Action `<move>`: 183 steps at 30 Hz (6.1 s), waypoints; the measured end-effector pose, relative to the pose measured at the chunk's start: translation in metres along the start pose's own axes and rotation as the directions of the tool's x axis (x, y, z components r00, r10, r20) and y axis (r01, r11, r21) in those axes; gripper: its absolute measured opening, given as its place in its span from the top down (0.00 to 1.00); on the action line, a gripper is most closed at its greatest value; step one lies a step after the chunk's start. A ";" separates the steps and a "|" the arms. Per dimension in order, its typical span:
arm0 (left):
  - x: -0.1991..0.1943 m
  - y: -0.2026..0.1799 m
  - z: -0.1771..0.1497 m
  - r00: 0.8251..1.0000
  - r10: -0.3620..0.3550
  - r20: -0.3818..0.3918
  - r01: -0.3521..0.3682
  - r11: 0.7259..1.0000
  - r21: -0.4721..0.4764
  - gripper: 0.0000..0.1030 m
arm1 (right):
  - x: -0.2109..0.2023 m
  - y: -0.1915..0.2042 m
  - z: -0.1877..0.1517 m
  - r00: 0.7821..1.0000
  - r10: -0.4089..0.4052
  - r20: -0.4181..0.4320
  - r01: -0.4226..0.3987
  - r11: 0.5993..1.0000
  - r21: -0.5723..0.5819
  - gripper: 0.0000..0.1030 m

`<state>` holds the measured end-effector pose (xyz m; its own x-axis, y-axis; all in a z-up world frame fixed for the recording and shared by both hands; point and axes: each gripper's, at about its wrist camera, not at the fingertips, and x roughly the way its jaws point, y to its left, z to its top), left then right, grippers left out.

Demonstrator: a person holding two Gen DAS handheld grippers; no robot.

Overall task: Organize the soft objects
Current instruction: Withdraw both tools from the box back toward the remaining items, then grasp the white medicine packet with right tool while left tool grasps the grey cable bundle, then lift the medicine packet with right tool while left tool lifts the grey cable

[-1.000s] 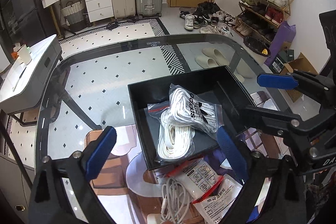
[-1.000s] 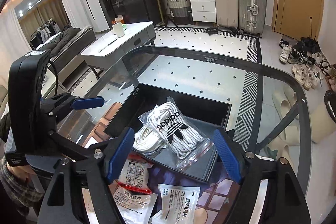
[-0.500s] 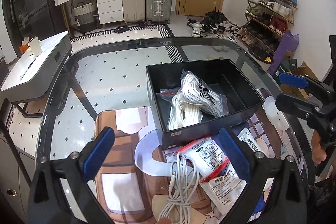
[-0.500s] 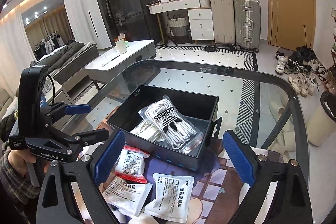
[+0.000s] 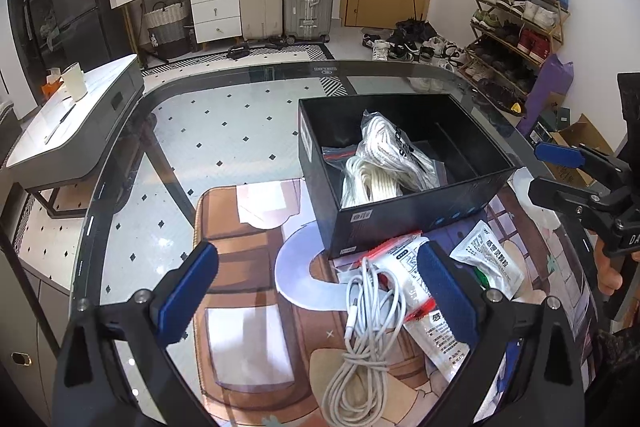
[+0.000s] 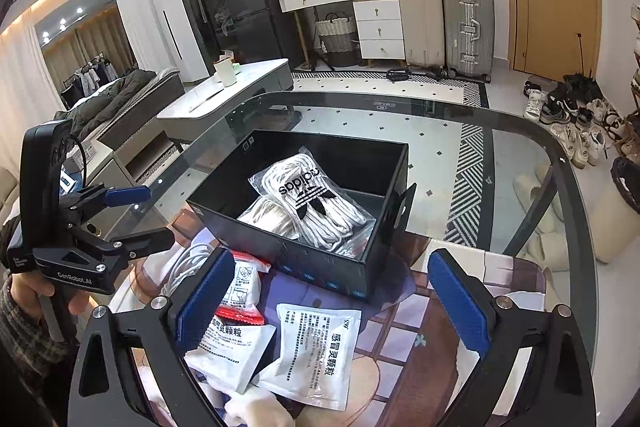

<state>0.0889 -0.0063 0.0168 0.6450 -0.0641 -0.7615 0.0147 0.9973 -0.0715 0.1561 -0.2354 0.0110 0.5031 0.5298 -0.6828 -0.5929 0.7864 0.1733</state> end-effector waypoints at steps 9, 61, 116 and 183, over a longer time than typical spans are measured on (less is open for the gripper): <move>0.001 0.009 -0.022 1.000 0.004 -0.027 -0.005 1.000 -0.012 0.03 | -0.003 0.010 -0.012 0.999 -0.012 -0.039 0.010 0.999 -0.045 0.04; 0.023 -0.011 -0.059 0.989 -0.017 -0.150 0.031 0.996 0.089 0.03 | 0.044 0.019 -0.052 0.953 -0.048 -0.298 0.039 0.999 -0.036 0.04; 0.024 -0.035 -0.059 0.992 -0.050 -0.116 0.067 0.987 0.148 0.73 | 0.064 0.024 -0.051 0.919 -0.162 -0.360 0.127 0.985 -0.118 0.67; -0.035 -0.039 -0.004 0.989 -0.143 0.023 0.140 0.985 0.101 0.73 | -0.010 0.049 -0.002 0.978 -0.035 -0.205 0.016 0.995 -0.094 0.74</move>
<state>0.0622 -0.0433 0.0436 0.6535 -0.2054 -0.7285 0.1824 0.9768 -0.1118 0.1205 -0.2027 0.0247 0.3840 0.4260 -0.8192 -0.6416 0.7612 0.0950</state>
